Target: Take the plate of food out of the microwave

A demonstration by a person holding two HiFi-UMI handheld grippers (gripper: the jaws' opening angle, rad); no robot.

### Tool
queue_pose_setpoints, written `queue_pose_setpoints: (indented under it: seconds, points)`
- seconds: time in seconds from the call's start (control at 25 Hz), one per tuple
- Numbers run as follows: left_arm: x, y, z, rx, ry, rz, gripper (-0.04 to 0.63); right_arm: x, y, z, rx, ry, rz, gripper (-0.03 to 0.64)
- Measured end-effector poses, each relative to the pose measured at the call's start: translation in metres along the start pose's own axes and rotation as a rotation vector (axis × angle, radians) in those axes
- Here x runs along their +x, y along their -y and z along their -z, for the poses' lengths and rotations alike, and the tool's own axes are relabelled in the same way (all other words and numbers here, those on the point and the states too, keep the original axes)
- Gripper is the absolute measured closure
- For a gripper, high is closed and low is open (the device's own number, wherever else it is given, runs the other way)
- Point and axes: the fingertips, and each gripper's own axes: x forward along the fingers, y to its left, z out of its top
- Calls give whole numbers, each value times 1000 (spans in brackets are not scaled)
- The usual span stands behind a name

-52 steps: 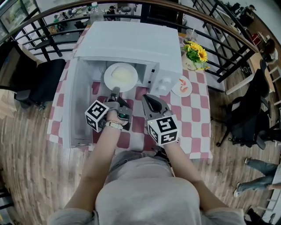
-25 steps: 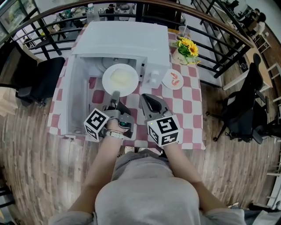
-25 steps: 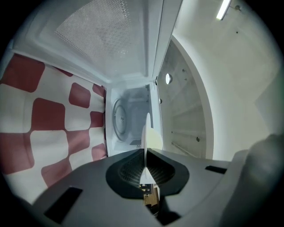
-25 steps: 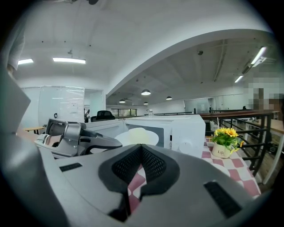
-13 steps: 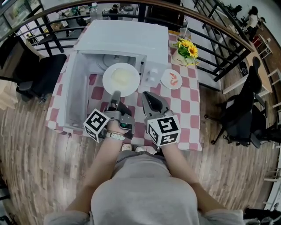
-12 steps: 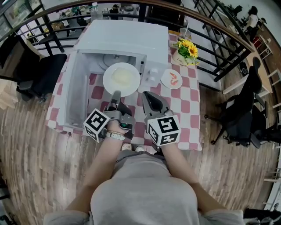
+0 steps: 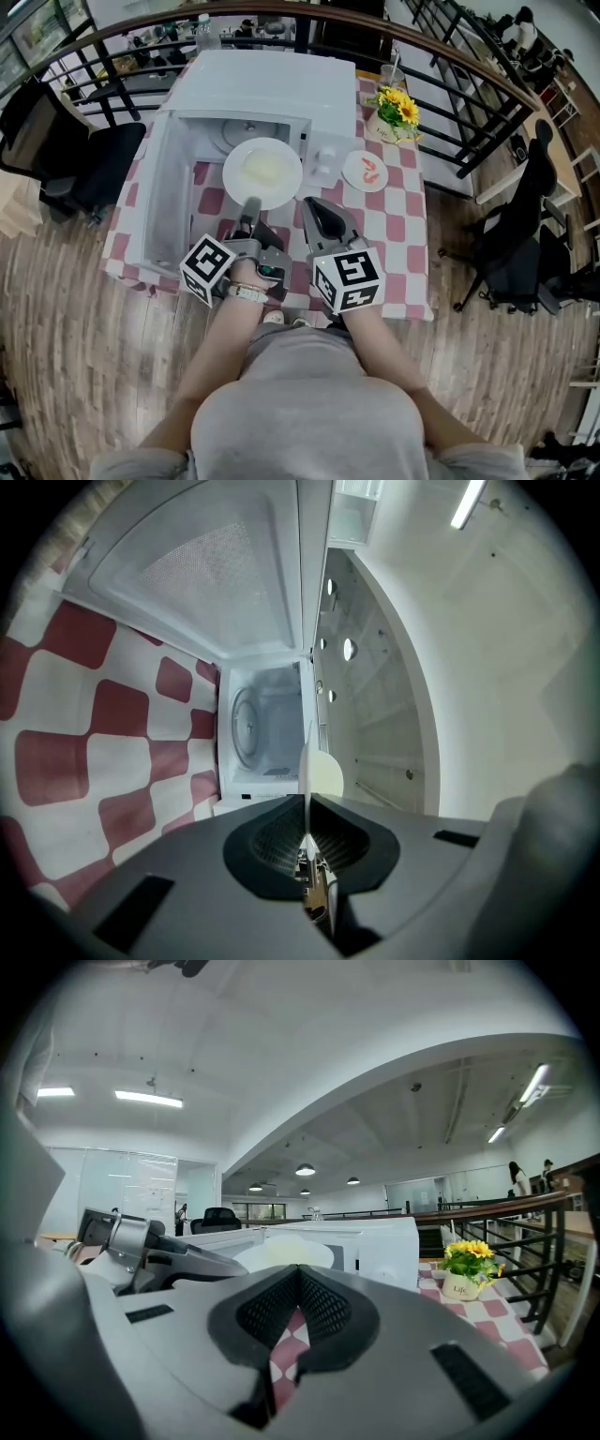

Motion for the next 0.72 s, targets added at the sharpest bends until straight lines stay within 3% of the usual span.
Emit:
queue_pose_setpoints:
  seconds: [0.72]
  points:
    - [-3,6,0,10,-9,2,578,0,-3,-6,-10,14,11,594]
